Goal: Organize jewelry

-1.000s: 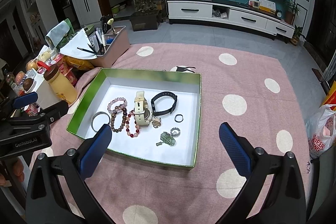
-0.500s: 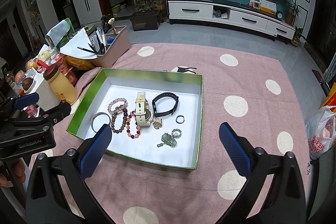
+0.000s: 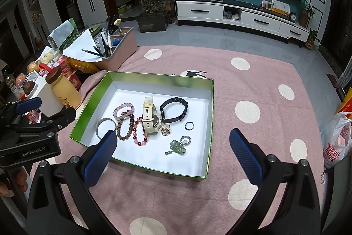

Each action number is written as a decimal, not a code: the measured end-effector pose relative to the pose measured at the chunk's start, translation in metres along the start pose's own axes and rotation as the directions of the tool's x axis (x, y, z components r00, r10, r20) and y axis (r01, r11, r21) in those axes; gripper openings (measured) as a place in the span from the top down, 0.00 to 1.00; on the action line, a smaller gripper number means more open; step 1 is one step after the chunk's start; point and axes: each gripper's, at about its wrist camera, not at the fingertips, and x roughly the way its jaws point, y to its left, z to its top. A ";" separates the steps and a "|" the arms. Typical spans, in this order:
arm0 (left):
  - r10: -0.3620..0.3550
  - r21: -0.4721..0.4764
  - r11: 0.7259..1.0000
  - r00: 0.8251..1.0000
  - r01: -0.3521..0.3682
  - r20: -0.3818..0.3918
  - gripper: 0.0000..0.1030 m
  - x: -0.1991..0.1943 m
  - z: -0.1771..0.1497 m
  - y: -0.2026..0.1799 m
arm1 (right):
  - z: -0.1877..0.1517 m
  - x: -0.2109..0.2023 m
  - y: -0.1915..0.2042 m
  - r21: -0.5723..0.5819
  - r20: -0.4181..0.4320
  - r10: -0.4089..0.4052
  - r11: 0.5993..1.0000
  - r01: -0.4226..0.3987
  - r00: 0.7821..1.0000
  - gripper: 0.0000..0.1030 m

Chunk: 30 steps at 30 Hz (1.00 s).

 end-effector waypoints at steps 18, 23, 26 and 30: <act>0.013 -0.009 1.000 1.000 -0.013 -0.008 0.02 0.002 -0.001 0.003 | 0.002 0.003 0.002 -0.001 0.002 -0.001 1.000 0.001 1.000 0.01; 0.017 -0.010 1.000 1.000 -0.017 -0.008 0.02 0.002 -0.001 0.003 | 0.001 0.001 0.002 -0.001 0.003 -0.001 1.000 0.001 1.000 0.01; 0.020 -0.017 1.000 1.000 -0.020 -0.011 0.02 0.003 -0.001 0.004 | 0.002 0.000 0.003 -0.002 0.006 -0.003 1.000 0.003 1.000 0.01; 0.020 -0.016 1.000 1.000 -0.020 -0.010 0.02 0.002 0.000 0.004 | 0.003 -0.002 0.002 -0.004 0.010 -0.004 1.000 0.004 1.000 0.01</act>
